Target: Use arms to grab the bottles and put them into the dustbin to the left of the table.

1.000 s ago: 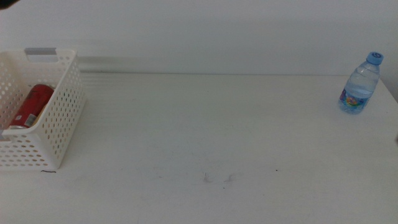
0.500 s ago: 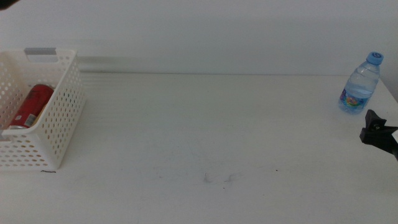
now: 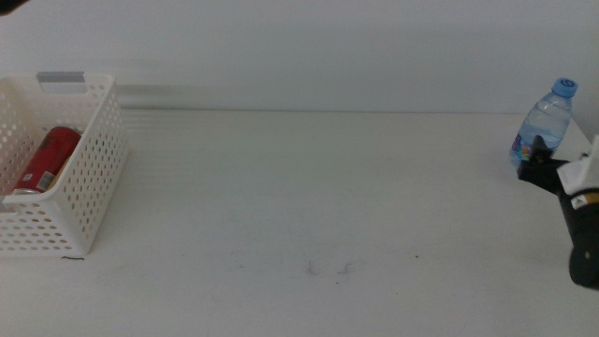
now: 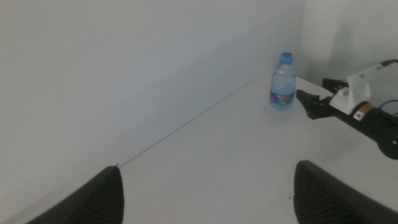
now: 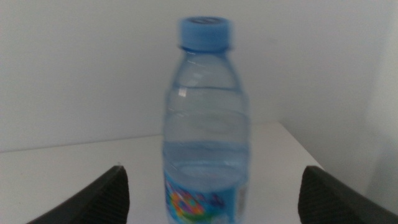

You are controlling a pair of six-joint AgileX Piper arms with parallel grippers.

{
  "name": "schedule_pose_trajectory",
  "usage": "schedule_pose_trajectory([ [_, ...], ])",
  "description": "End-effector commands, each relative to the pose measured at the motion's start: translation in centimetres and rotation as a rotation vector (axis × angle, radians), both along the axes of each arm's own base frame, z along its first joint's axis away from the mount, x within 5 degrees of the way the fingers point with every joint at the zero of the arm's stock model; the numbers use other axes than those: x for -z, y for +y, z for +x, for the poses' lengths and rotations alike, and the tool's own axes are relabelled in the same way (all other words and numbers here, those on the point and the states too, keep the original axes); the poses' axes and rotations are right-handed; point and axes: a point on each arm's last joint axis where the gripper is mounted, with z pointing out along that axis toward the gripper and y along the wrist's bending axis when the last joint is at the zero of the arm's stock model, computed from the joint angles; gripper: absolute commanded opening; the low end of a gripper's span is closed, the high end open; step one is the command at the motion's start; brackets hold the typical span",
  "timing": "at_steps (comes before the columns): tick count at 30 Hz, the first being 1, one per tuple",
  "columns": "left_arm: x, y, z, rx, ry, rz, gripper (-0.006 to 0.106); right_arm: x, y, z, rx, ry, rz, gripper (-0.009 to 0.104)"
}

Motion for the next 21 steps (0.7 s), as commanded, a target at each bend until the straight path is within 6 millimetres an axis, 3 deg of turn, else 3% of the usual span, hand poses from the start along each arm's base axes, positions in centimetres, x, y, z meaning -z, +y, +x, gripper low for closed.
schedule_pose_trajectory([
  [1, -0.1, -0.1, -0.1, 0.004, -0.009, -0.005, 0.094, 0.3, 0.2, 1.5, -0.031, 0.023, -0.056, 0.088],
  [11, -0.1, -0.1, -0.1, 0.004, -0.009, -0.005, 0.094, 2.5, 0.2, 6.1, -0.022, 0.107, -0.079, 0.088],
  [21, -0.1, -0.1, -0.1, 0.002, -0.013, -0.007, 0.094, 3.9, -0.5, 7.2, 0.06, 0.149, -0.11, 0.088],
])
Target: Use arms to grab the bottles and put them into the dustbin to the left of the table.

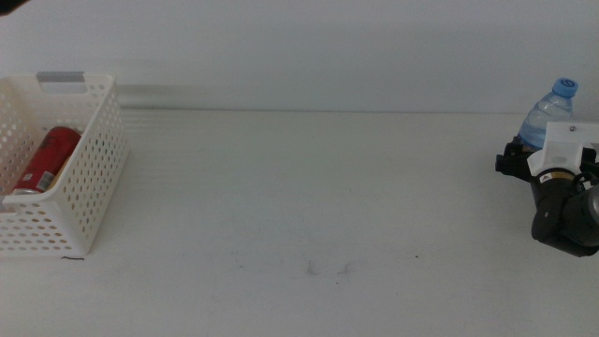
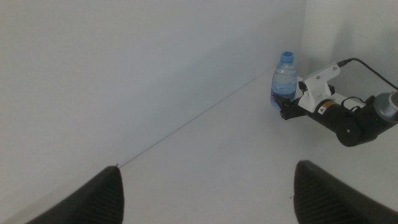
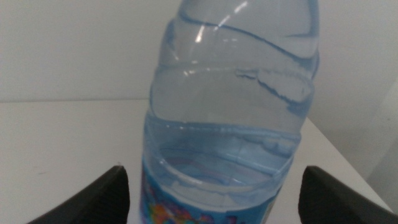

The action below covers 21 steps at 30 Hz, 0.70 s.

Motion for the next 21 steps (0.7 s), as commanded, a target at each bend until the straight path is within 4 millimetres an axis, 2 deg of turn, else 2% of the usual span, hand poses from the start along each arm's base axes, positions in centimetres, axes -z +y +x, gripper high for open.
schedule_pose_trajectory([
  [1, -0.2, -0.1, -0.1, 0.004, -0.012, -0.011, 0.094, 0.2, -0.3, 0.4, 0.017, -0.001, -0.011, 0.088],
  [6, -0.2, -0.1, -0.1, 0.004, -0.012, -0.011, 0.094, 0.9, -0.4, 1.4, 0.017, 0.0, -0.015, 0.088],
  [12, -0.2, -0.1, -0.1, 0.003, -0.014, -0.012, 0.094, 1.5, -1.6, 2.7, 0.045, -0.014, -0.015, 0.088],
  [15, -0.2, -0.1, -0.1, 0.003, -0.014, -0.012, 0.094, 1.4, -2.0, 3.3, 0.032, -0.024, -0.027, 0.08],
  [16, -0.2, -0.1, -0.1, 0.003, -0.014, -0.012, 0.094, 1.3, -1.9, 3.4, 0.016, -0.022, -0.032, 0.071],
  [17, -0.2, -0.1, -0.1, 0.002, -0.015, -0.012, 0.094, 1.2, -1.9, 3.6, 0.003, -0.015, -0.039, 0.056],
  [19, -0.2, -0.1, -0.1, 0.002, -0.015, -0.012, 0.094, 1.0, -1.8, 3.8, -0.006, -0.018, -0.043, 0.011],
  [20, -0.2, -0.1, -0.1, 0.0, -0.019, -0.015, 0.094, 0.6, -1.3, 3.8, -0.009, -0.03, -0.029, -0.001],
  [21, -0.3, -0.1, 0.0, -0.001, -0.021, -0.016, 0.094, 0.1, -0.8, 3.9, -0.011, -0.038, -0.016, -0.001],
])
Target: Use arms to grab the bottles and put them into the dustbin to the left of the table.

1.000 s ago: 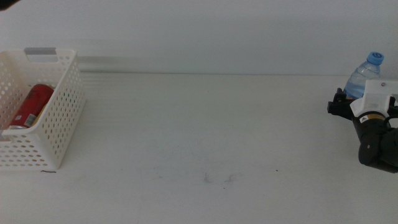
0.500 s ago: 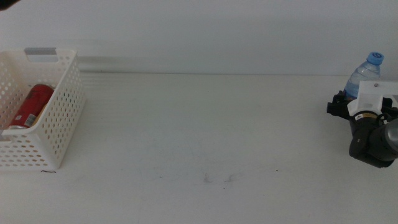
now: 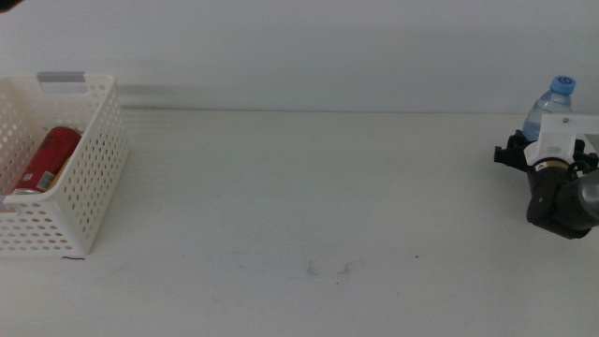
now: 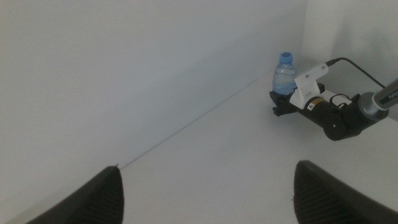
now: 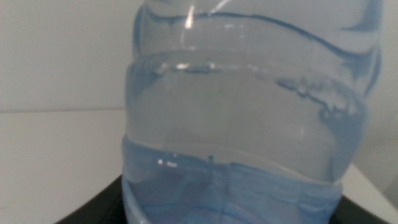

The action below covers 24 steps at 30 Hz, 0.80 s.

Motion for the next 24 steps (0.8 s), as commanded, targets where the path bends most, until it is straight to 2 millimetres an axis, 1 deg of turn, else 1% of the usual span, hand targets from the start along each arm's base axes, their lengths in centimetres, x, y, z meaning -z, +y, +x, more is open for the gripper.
schedule_pose_trajectory([
  [1, -0.2, -0.1, -0.1, 0.001, -0.017, -0.014, 0.094, -2.0, 1.5, 0.3, -0.032, -0.038, 0.006, -0.001],
  [2, -0.2, -0.1, -0.1, 0.001, -0.017, -0.014, 0.094, -2.8, 2.6, 0.3, -0.055, -0.032, 0.025, -0.001],
  [4, -0.2, -0.1, -0.1, 0.001, -0.017, -0.014, 0.094, -4.6, 5.9, 0.2, -0.139, -0.021, 0.049, -0.001],
  [6, -0.2, -0.1, -0.1, 0.001, -0.017, -0.014, 0.094, -6.6, 9.5, -0.3, -0.235, -0.05, 0.051, -0.002],
  [8, -0.2, -0.1, -0.1, 0.001, -0.017, -0.014, 0.094, -8.1, 13.7, -1.0, -0.355, -0.1, 0.03, -0.002],
  [10, -0.2, -0.1, -0.1, 0.001, -0.017, -0.014, 0.094, -8.6, 17.2, -1.6, -0.473, -0.116, 0.002, -0.002],
  [11, -0.2, -0.1, -0.1, 0.001, -0.017, -0.014, 0.094, -8.4, 18.9, -2.0, -0.531, -0.108, -0.009, -0.002],
  [14, -0.2, -0.1, -0.1, 0.001, -0.017, -0.014, 0.094, -7.4, 22.5, -2.9, -0.629, -0.091, -0.013, -0.002],
  [17, -0.2, -0.1, -0.1, 0.001, -0.017, -0.014, 0.094, -5.9, 25.2, -3.8, -0.691, -0.069, -0.015, -0.002],
  [19, -0.2, -0.1, -0.1, 0.001, -0.017, -0.014, 0.094, -4.9, 26.5, -4.2, -0.72, -0.049, -0.017, -0.002],
  [21, -0.2, -0.1, -0.1, 0.001, -0.017, -0.014, 0.094, -4.0, 27.2, -4.7, -0.739, -0.031, -0.021, -0.002],
  [24, -0.2, -0.1, -0.1, 0.0, -0.018, -0.014, 0.094, -3.0, 27.5, -4.9, -0.748, -0.003, -0.026, -0.001],
])
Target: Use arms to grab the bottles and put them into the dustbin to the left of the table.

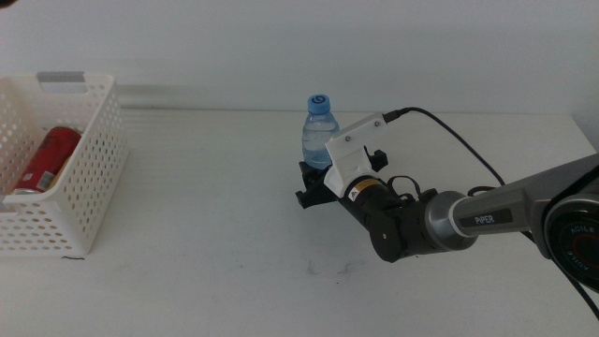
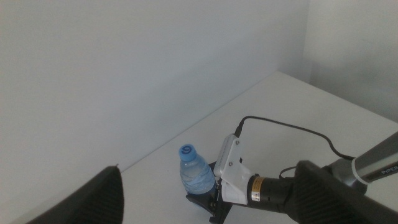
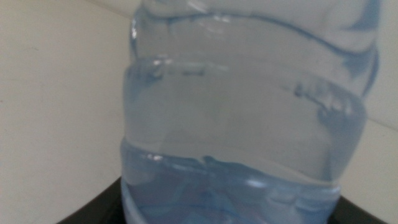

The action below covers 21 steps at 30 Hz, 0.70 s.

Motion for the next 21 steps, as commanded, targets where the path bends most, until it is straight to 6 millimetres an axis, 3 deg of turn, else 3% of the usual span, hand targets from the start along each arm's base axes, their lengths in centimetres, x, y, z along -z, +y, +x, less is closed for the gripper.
schedule_pose_trajectory([
  [1, -0.2, -0.1, -0.1, 0.003, -0.013, -0.011, 0.094, -0.8, 0.3, 0.3, 0.006, -0.053, 0.027, 0.0],
  [3, -0.2, -0.1, -0.1, 0.003, -0.013, -0.011, 0.094, -0.4, 0.2, 0.3, 0.008, -0.047, 0.024, 0.007],
  [5, -0.2, -0.1, -0.1, 0.003, -0.013, -0.011, 0.094, -0.3, 0.2, 0.2, 0.006, -0.037, 0.02, 0.023],
  [6, -0.2, -0.1, -0.1, 0.003, -0.013, -0.011, 0.094, -0.5, 0.3, 0.0, -0.002, 0.009, 0.008, 0.045],
  [8, -0.2, -0.1, -0.1, 0.003, -0.013, -0.011, 0.094, -1.6, 0.5, -0.6, -0.002, 0.115, 0.009, 0.074],
  [10, -0.2, -0.1, -0.1, 0.003, -0.013, -0.011, 0.094, -3.4, 0.6, -1.5, -0.01, 0.232, 0.02, 0.093],
  [16, -0.2, -0.1, -0.1, 0.003, -0.014, -0.012, 0.094, -12.3, -1.7, -8.3, -0.077, 0.53, 0.113, 0.091],
  [21, -0.2, -0.1, -0.1, 0.003, -0.014, -0.012, 0.094, -20.9, -5.8, -15.4, -0.19, 0.503, 0.122, 0.091],
])
